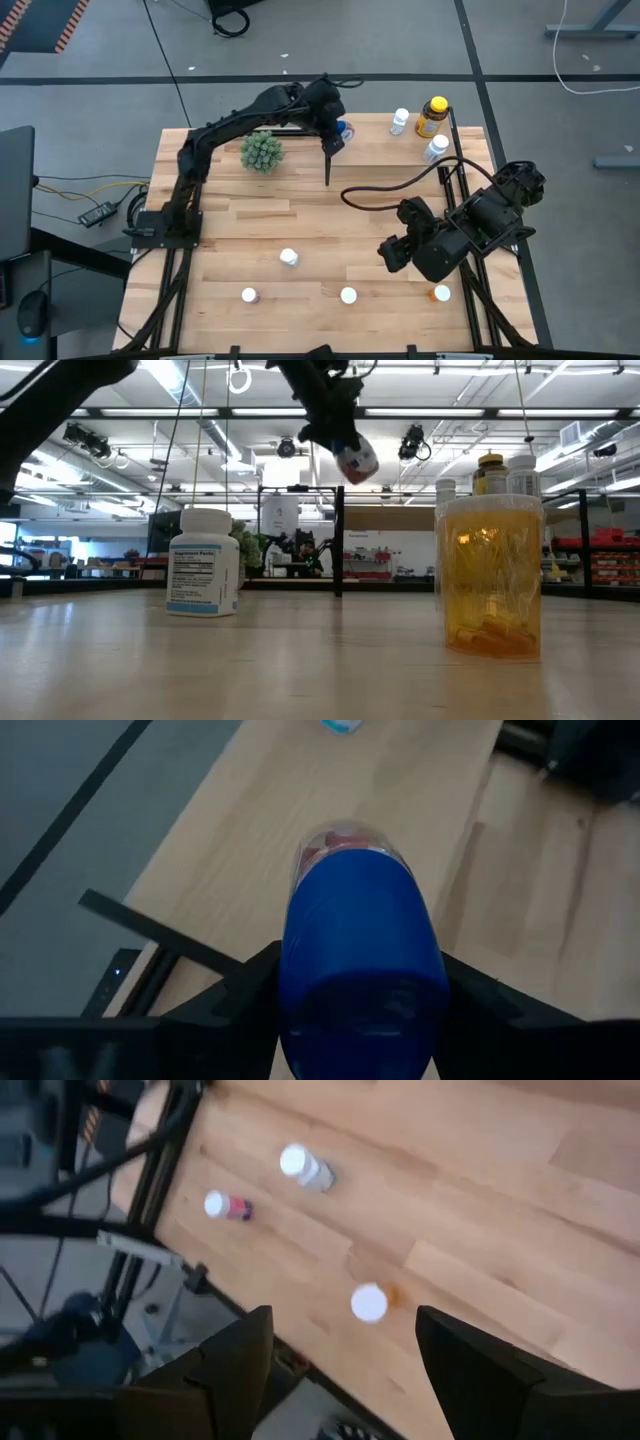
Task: Pick and place medicine bottles onto shelf by color
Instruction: Put the blue medicine bottle on the shelf
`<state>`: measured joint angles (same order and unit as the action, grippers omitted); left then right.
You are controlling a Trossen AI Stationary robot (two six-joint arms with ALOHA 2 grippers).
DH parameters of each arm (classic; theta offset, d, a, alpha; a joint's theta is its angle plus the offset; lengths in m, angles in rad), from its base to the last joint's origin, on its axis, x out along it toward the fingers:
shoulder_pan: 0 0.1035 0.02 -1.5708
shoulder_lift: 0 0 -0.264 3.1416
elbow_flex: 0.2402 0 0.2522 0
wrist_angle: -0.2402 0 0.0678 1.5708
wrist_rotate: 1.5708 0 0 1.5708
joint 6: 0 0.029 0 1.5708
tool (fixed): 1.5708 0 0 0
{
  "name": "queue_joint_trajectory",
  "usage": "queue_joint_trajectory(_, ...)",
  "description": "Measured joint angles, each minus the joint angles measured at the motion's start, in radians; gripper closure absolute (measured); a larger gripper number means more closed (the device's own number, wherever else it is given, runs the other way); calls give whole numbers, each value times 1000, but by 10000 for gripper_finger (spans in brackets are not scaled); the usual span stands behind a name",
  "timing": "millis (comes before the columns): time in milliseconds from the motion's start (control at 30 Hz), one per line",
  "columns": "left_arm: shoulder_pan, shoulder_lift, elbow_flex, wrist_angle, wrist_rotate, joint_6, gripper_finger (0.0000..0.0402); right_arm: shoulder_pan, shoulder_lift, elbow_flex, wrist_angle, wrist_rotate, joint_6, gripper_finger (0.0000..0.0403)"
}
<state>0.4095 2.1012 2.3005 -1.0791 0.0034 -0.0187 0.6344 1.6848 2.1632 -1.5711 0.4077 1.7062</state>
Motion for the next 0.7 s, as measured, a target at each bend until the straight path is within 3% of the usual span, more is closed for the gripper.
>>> queue_joint_trajectory(333, -5, 40, 0, 12, 3, 85, 184, -35, 0, 0, 0, 53, 56, 148)
queue_joint_trajectory(500, -5, 48, 0, 27, 2, 143, 195, -100, 0, 0, 0, 131, 43, 148)
queue_joint_trajectory(700, -4, 66, -2, 14, 2, 162, 185, -143, 0, 0, 37, 137, 12, 148)
